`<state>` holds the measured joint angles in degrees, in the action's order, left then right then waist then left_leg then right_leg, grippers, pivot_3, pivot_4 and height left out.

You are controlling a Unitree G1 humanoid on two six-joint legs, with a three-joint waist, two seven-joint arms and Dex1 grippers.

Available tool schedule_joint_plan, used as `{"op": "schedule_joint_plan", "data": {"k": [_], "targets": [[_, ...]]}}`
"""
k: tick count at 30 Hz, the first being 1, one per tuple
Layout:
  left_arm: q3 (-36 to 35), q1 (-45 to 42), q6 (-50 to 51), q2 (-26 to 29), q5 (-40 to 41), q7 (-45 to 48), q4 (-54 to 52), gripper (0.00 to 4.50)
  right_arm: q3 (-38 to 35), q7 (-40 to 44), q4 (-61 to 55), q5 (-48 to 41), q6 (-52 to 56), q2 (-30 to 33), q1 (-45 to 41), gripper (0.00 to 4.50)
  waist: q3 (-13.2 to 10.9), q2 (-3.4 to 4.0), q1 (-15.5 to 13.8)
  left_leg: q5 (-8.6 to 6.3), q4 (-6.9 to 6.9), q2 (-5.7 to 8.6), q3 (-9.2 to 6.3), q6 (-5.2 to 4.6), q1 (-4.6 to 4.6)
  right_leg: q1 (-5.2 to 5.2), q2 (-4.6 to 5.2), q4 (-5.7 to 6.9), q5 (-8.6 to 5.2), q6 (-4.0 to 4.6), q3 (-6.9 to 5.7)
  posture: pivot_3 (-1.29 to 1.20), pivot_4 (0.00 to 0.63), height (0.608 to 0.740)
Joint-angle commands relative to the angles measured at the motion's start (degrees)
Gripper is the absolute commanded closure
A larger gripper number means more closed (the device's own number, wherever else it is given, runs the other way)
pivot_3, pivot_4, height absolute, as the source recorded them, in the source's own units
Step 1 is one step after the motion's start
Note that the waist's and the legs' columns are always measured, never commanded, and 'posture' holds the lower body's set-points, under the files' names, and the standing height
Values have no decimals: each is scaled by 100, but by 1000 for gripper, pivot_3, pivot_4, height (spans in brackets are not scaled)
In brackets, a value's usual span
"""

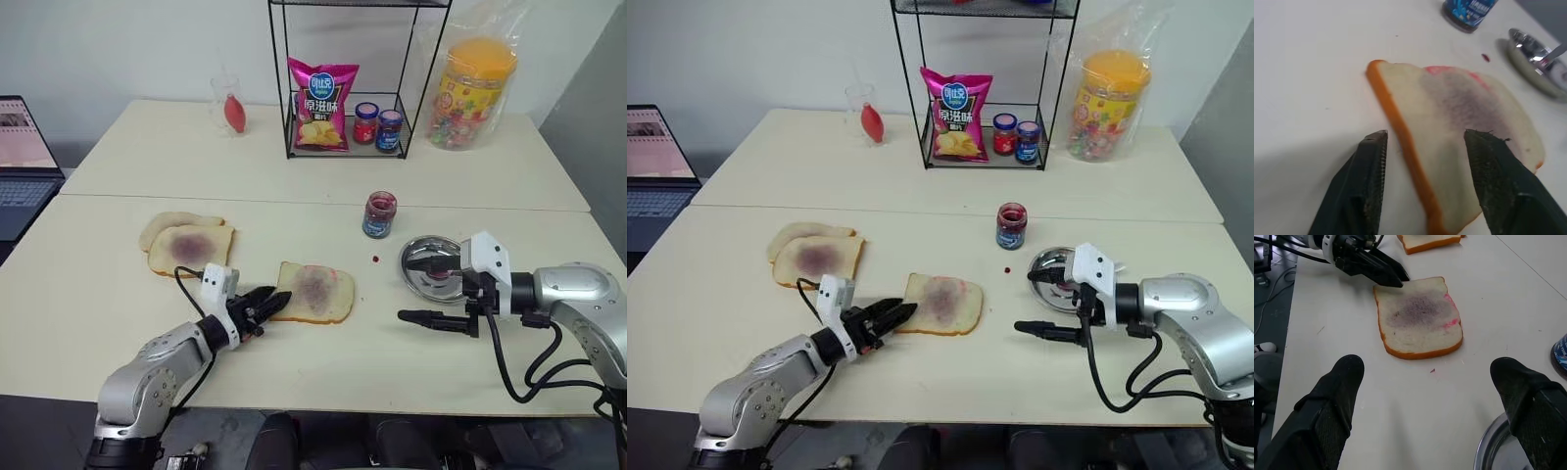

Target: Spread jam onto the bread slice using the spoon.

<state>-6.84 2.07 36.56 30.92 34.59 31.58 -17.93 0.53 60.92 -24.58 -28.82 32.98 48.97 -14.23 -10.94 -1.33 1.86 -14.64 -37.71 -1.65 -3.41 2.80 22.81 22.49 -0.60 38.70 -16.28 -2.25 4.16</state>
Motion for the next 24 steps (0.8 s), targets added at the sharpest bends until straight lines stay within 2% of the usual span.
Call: {"op": "schedule_joint_plan", "data": {"k": [1,2,5,8,10,11,14,18,20,24], "targets": [[-297,335,-1012,771,-882,418,-391,1049,-297,-57,-236,-132,-15,79,57,0,-1,0,-4,0,1,0,1,0,1,1,0,1,-1,1,0,0,150,740],[-321,373,-1276,987,-1052,588,-371,837,-318,-70,-243,-133,-10,84,80,0,-2,1,-8,0,1,-1,0,0,3,6,0,1,-2,4,0,0,150,740],[-648,98,-1633,1424,-1023,1021,-247,837,-414,-170,-215,-90,-51,35,164,0,-3,3,-30,0,3,0,5,0,3,11,3,3,-5,10,1,0,150,740],[-721,-178,-1498,1630,-734,1389,-302,837,-551,-380,-120,7,-237,-93,207,0,-4,1,-50,0,1,0,3,0,12,14,10,3,-24,41,-5,0,150,740],[-600,-356,-1330,1723,-536,1610,-560,837,-758,-657,-6,73,-387,-263,262,0,-4,1,-32,0,1,1,14,0,11,15,13,1,-22,39,-1,0,150,740],[-545,-457,-1264,1760,-460,1680,-695,837,-900,-750,40,42,-419,-334,318,0,-4,1,-25,0,2,1,20,0,10,14,17,1,-5,7,0,0,150,740],[-479,-891,-921,1698,-58,1740,-906,837,-1420,-1094,102,-190,-411,-619,446,0,-7,-3,-27,-1,3,4,17,1,17,15,16,-4,-5,-2,-2,0,150,740],[-172,-1374,-436,1744,390,2030,-1075,837,-1998,-1593,262,-76,-443,-813,756,0,-7,-3,-22,-1,6,6,15,1,14,16,12,5,-5,-2,-1,0,150,740],[117,-1665,-391,1780,298,2178,-1100,837,-2262,-1935,255,-115,-375,-983,903,0,-7,-2,-16,-1,6,6,13,1,13,15,10,6,-5,-2,-1,0,150,740],[687,-2507,-142,1528,155,2098,-870,837,-2745,-2980,97,-425,59,-1709,1178,0,-7,-4,-17,0,1,3,7,1,10,14,-3,18,-5,-2,-1,0,150,740]]}}
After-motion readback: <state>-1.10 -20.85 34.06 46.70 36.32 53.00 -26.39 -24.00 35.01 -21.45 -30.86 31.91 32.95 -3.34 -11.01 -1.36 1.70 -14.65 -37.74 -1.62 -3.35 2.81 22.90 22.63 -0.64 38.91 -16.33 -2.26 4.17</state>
